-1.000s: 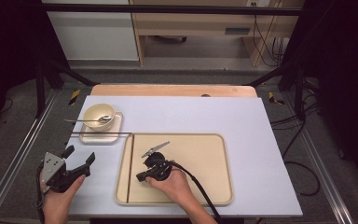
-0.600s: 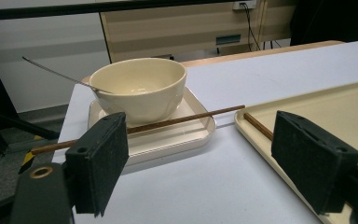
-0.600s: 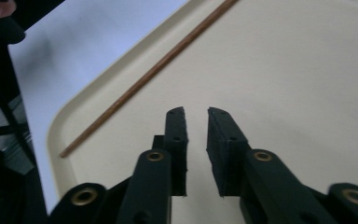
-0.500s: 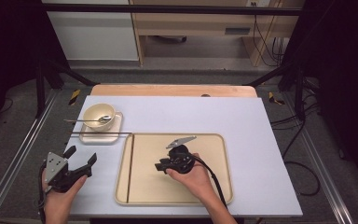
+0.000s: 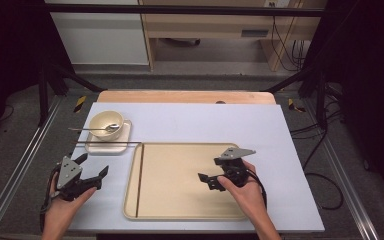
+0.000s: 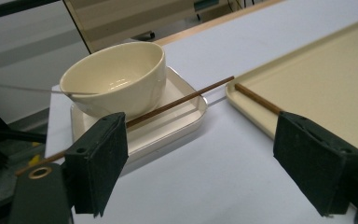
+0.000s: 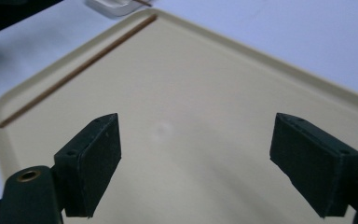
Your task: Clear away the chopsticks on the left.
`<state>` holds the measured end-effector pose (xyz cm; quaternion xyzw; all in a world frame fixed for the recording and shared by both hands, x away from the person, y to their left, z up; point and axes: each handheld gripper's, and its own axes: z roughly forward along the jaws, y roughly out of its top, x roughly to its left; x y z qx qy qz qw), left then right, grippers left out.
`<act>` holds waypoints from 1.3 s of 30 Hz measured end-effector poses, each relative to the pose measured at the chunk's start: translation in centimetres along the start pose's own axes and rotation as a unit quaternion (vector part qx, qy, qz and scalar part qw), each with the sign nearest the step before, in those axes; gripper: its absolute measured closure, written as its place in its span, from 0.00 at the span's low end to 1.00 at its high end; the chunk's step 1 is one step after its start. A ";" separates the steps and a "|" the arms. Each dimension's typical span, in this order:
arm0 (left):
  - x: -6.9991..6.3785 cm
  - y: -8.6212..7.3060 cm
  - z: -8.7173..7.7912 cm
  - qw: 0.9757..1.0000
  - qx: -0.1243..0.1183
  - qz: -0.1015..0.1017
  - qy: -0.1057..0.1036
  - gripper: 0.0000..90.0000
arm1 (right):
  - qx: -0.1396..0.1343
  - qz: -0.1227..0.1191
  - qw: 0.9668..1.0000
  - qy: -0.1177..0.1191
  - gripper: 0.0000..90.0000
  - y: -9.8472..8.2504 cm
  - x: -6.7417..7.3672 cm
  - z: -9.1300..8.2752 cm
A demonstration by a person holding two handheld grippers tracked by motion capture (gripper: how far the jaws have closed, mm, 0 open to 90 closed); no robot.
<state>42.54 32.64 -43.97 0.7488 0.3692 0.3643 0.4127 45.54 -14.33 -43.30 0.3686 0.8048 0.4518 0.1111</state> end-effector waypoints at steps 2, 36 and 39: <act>0.7 0.5 0.1 1.000 0.015 0.019 -0.006 0.19 | -0.006 0.001 1.000 -0.016 0.19 -0.5 -0.5 -0.9; 9.4 1.8 4.4 0.915 0.211 0.338 -0.054 0.55 | -0.074 -0.037 0.988 -0.128 0.14 -4.5 -4.0 -6.2; 10.2 1.3 5.3 0.910 0.222 0.343 -0.062 0.58 | -0.077 -0.030 0.988 -0.129 0.14 -4.6 -4.2 -6.3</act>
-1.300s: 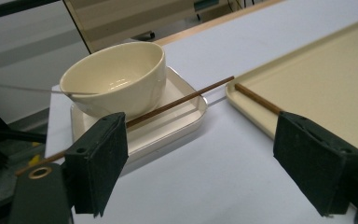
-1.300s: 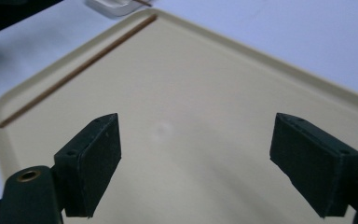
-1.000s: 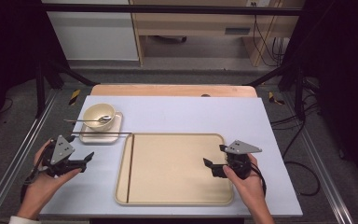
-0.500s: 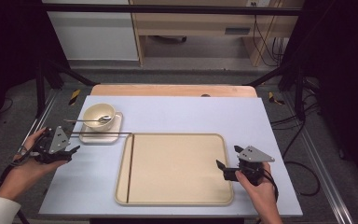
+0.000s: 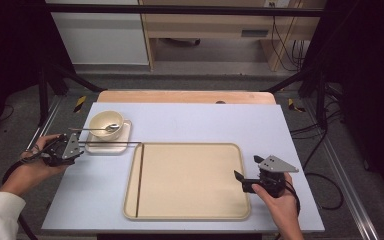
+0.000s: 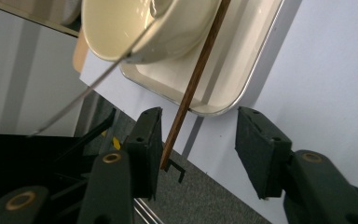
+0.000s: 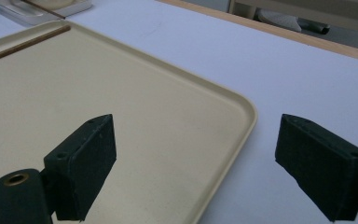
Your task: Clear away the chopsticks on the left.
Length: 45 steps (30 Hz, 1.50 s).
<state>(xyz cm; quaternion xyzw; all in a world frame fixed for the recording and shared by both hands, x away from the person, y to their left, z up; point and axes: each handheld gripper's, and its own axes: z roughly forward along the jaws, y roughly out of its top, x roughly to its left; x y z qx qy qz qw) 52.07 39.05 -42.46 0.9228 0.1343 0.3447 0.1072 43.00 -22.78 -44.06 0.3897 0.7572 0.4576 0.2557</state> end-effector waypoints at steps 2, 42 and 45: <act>0.4 -0.3 0.6 1.000 0.006 0.001 -0.004 0.60 | -0.001 0.000 1.000 -0.003 0.15 0.0 -0.2 0.0; 1.4 -0.5 5.1 0.996 0.062 0.064 -0.011 0.77 | -0.004 0.027 1.000 0.008 0.17 -0.2 -0.5 0.1; 1.5 -0.5 5.1 0.996 0.062 0.064 -0.011 0.79 | -0.004 0.027 1.000 0.010 0.17 -0.3 -0.5 0.2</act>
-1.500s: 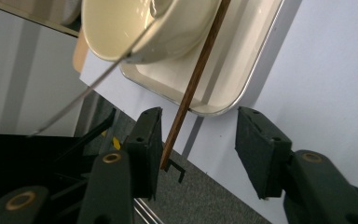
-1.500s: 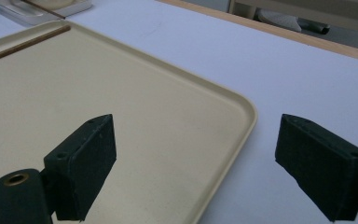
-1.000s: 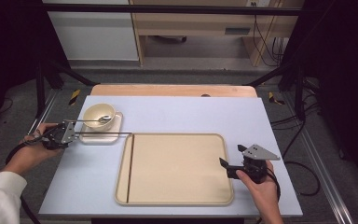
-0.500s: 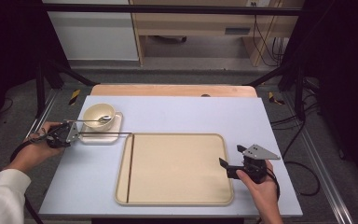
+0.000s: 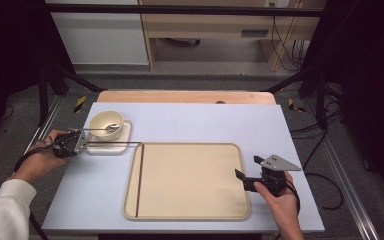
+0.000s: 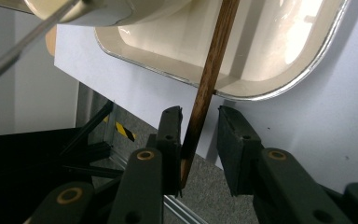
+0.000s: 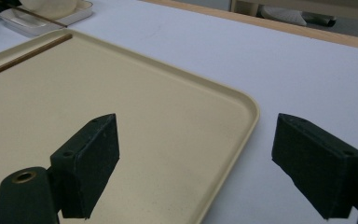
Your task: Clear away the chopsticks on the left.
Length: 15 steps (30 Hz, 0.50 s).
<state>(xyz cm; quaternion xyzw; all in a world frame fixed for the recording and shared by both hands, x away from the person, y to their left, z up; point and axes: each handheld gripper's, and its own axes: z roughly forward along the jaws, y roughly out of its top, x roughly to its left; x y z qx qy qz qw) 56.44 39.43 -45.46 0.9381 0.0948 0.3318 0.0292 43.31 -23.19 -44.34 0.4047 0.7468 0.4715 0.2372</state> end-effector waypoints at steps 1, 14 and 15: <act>0.0 0.0 0.0 1.000 0.000 0.000 0.000 0.80 | 0.000 0.000 1.000 0.001 0.17 0.0 0.0 0.0; -0.4 0.1 -0.3 1.000 -0.002 0.024 -0.006 0.92 | 0.000 0.006 1.000 0.009 0.17 0.0 -0.1 0.0; -0.4 0.1 -0.5 1.000 -0.003 0.028 -0.008 0.92 | 0.000 0.007 1.000 0.009 0.17 0.0 -0.1 0.0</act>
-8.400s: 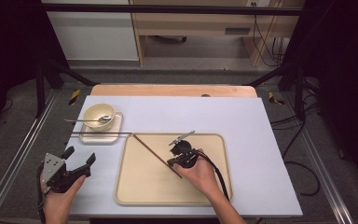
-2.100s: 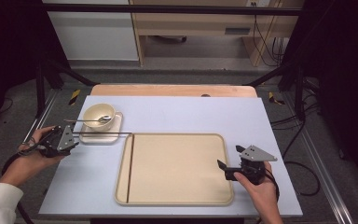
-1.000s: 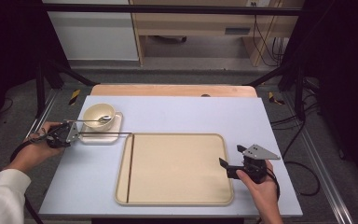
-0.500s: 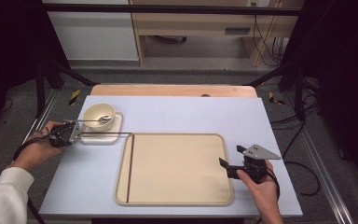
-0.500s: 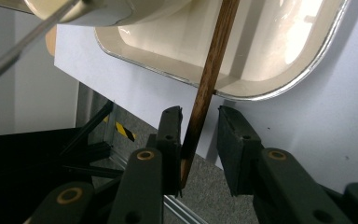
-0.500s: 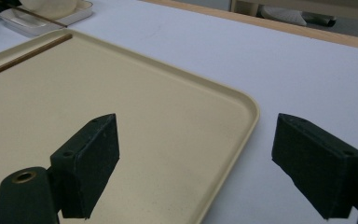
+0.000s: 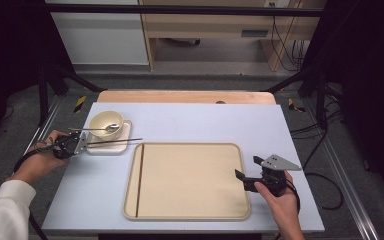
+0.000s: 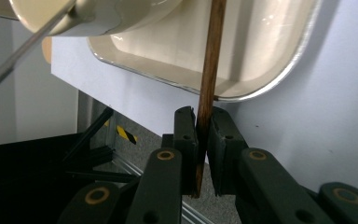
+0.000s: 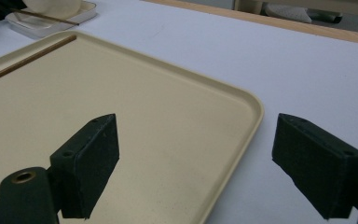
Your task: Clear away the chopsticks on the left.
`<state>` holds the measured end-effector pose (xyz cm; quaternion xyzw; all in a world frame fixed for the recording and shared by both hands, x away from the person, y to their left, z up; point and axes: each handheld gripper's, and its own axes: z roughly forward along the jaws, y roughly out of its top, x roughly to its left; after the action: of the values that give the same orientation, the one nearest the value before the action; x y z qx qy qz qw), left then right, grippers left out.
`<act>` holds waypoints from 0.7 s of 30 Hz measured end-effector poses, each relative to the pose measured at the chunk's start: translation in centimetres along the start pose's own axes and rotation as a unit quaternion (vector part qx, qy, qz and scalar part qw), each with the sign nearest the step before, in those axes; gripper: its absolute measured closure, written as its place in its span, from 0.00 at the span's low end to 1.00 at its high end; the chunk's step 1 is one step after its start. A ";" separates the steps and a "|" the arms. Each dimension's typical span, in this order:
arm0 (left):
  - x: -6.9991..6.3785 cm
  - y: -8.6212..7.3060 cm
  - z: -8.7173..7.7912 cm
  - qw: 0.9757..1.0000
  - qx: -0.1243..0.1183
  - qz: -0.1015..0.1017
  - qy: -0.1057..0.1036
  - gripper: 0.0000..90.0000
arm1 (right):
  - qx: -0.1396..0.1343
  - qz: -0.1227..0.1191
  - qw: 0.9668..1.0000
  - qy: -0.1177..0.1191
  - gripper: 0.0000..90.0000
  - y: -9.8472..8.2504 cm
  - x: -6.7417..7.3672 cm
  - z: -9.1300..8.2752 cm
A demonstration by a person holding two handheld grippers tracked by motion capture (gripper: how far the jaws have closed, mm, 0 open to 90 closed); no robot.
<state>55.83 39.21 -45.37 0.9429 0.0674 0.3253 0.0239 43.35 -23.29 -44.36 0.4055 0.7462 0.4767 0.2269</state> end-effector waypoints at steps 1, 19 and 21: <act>-0.1 0.0 -0.1 1.000 0.000 0.002 -0.001 0.92 | 0.000 0.000 1.000 0.000 0.17 0.0 0.0 0.0; -2.3 0.9 -4.5 0.998 -0.039 0.032 0.022 0.94 | 0.000 0.003 1.000 0.009 0.15 0.2 0.2 0.0; -2.5 1.2 -5.0 0.998 -0.047 0.034 0.026 0.94 | 0.002 0.003 1.000 0.011 0.15 0.2 0.2 0.1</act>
<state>50.92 37.66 -42.84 0.9337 0.0204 0.3531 0.0551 43.36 -22.99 -44.16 0.4030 0.7486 0.4799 0.2167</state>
